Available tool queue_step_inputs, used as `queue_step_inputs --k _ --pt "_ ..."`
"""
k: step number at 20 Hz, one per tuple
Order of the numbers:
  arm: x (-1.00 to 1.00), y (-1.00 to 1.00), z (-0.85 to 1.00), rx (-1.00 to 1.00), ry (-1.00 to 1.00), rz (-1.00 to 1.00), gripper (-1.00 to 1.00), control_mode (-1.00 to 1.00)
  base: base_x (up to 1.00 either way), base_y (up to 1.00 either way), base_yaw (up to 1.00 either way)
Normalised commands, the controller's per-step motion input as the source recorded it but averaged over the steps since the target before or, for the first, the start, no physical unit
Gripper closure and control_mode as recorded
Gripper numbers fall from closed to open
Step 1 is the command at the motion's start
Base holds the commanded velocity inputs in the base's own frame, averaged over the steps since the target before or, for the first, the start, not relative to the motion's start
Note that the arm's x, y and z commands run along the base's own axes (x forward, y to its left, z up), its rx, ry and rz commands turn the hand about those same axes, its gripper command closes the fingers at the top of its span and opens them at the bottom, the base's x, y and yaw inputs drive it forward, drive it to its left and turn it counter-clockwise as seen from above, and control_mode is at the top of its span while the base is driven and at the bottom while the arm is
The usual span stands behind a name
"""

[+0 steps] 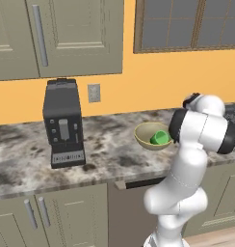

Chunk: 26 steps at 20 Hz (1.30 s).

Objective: Place the cup inside the bowl on the dining table and move the bowl to any counter.

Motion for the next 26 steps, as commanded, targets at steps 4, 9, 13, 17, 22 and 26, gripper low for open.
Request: queue_step_inputs --k 4,9,13,17,22,26 --pt "-0.68 0.0 0.43 -0.07 0.0 0.0 -1.0 -1.0 0.0 0.0 0.0" --pt "-0.73 0.04 0.45 -0.1 -0.01 0.0 -1.0 -1.0 0.0 0.0 0.0" --pt "-0.88 0.15 0.44 -0.14 -0.04 0.0 -1.0 -1.0 0.0 0.0 0.0" --pt "-0.82 0.21 0.41 -0.17 -0.06 0.0 -1.0 -1.0 0.0 0.0 0.0" --pt "-0.77 0.24 0.45 -0.19 -0.07 0.0 -1.0 -1.0 0.0 0.0 0.0" --pt "-0.54 0.45 0.49 -0.28 -0.03 0.0 -1.0 -1.0 0.0 0.0 0.0"
